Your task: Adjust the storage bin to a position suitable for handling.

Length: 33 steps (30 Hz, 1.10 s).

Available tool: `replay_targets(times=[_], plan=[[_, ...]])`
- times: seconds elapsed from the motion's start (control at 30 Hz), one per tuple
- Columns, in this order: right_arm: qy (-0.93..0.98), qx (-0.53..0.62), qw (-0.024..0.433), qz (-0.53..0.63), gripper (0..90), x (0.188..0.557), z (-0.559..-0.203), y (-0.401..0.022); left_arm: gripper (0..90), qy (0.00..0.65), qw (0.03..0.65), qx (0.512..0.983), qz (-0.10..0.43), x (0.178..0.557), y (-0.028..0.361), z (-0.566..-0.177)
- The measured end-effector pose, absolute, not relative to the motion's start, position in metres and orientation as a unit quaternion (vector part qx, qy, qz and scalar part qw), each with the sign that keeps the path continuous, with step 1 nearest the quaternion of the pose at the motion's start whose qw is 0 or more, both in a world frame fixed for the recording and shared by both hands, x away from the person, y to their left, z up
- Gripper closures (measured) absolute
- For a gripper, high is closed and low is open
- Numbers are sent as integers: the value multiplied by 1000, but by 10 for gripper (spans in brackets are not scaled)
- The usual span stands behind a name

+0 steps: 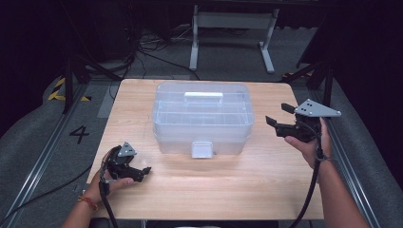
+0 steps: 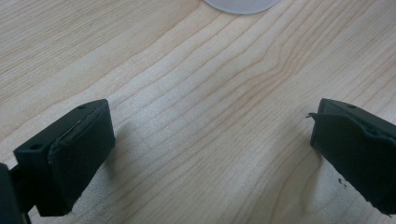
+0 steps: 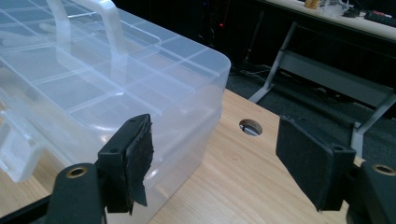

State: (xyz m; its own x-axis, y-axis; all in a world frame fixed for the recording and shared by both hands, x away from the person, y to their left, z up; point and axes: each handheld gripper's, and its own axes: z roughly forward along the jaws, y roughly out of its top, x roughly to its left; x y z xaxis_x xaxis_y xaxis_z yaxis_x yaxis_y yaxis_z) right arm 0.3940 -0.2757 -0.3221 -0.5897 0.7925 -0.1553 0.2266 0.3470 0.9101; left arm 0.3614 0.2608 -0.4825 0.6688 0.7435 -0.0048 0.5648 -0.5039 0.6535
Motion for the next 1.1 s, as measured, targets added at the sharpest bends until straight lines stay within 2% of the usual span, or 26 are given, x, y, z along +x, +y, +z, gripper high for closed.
replay_targets(times=[0.57, 1.1], plan=[[778, 300, 296, 466, 300, 415, -307, -234, 2, 382, 320, 856, 140, 361, 261, -483], [789, 286, 284, 464, 314, 429, -307, -207, 2, 379, 318, 857, 142, 362, 261, -482]])
